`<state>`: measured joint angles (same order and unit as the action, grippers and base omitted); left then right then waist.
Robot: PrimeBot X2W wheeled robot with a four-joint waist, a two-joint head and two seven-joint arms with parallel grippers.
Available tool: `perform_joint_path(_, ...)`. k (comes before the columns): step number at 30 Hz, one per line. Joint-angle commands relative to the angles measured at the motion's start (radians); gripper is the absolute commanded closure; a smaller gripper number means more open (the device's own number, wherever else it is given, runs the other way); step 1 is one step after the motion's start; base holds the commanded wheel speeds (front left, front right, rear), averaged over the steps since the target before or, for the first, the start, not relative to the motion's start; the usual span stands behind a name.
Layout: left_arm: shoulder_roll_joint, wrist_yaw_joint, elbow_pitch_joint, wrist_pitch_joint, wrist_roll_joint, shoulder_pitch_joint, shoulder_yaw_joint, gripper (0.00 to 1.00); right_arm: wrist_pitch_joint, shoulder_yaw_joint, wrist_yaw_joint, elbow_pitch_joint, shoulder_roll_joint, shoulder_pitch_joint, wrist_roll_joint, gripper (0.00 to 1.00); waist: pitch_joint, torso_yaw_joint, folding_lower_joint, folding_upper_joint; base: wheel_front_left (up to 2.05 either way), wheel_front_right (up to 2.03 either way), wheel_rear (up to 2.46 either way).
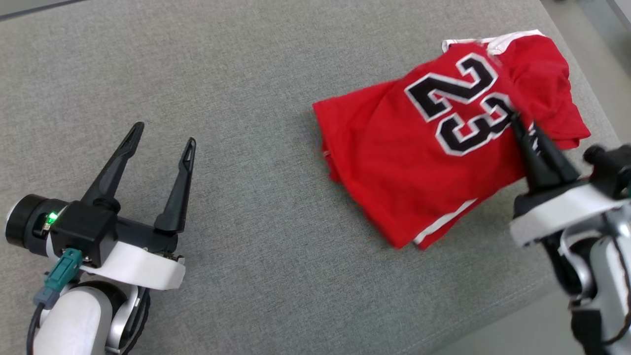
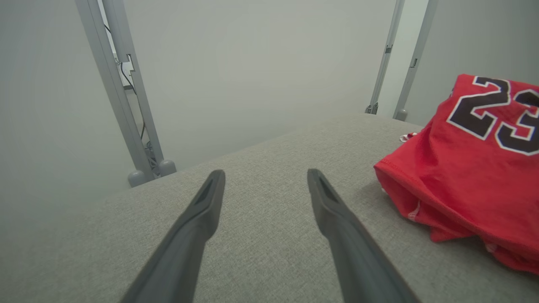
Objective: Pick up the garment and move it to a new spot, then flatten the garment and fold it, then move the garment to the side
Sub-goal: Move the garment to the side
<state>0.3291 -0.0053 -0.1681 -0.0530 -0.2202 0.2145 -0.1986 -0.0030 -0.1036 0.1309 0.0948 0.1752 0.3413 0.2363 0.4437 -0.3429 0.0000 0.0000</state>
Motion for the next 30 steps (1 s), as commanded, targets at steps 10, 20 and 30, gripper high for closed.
perform_joint_path(10, -0.012, -0.017, 0.023, -0.021, 0.009, 0.048, -0.038, 0.00, -0.026, 0.142, 0.000, 0.080, 0.153, 0.158, 0.017, 1.00, 0.032, 0.043, 0.0000, 0.0000, 0.00, 0.00, 0.00)
perform_joint_path(20, -0.007, -0.028, 0.044, -0.037, 0.011, 0.083, -0.059, 0.00, -0.063, 0.226, 0.000, 0.356, 0.225, 0.276, 0.008, 0.00, 0.069, 0.058, 0.0000, 0.0000, 0.00, 0.00, 0.00)
perform_joint_path(30, -0.017, -0.018, 0.079, -0.064, -0.002, 0.080, -0.065, 0.00, -0.189, 0.286, 0.000, 0.567, 0.185, 0.326, -0.002, 0.00, 0.057, 0.094, 0.0000, 0.0000, 0.00, 0.00, 0.00)
